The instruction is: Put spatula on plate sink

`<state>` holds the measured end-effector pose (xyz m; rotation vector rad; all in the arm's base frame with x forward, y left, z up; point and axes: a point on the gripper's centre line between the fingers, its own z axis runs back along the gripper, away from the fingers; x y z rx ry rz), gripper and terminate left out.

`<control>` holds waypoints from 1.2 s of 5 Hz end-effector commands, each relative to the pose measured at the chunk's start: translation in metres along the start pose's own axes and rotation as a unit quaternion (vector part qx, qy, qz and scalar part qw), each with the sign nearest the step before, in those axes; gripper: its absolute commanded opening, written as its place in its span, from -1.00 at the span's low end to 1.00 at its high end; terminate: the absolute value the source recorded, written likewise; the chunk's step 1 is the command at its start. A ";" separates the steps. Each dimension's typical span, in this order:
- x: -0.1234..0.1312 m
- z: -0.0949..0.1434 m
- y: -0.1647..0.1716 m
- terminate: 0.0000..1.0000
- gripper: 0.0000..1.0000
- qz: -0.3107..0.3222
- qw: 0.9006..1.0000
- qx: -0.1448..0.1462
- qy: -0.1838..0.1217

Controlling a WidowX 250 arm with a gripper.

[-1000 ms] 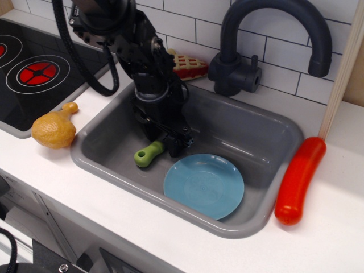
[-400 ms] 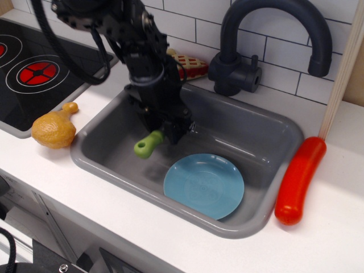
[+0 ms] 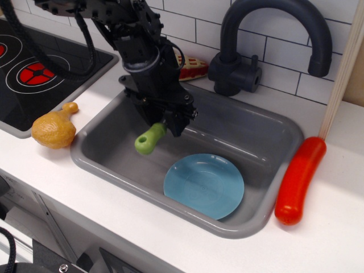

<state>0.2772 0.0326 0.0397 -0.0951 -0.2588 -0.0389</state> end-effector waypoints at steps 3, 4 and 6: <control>-0.011 -0.018 -0.053 -1.00 -1.00 -0.020 1.000 0.012 -0.015; -0.005 -0.023 -0.052 -1.00 -1.00 -0.007 1.000 0.016 -0.019; -0.001 -0.025 -0.052 -1.00 1.00 0.039 0.999 0.025 -0.009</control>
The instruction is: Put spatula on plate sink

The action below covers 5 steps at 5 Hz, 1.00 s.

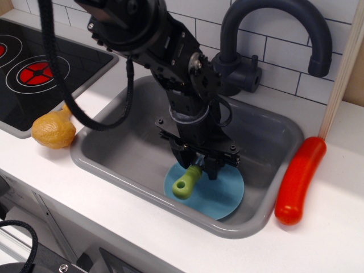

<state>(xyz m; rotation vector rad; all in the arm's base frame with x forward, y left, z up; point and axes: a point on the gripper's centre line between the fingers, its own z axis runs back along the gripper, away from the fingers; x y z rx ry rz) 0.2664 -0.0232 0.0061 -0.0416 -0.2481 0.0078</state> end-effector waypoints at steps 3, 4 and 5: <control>0.022 0.075 0.008 -1.00 1.00 0.029 0.998 -0.030 -0.035; 0.022 0.075 0.008 -1.00 1.00 0.029 0.998 -0.030 -0.035; 0.022 0.075 0.008 1.00 1.00 0.029 0.998 -0.030 -0.035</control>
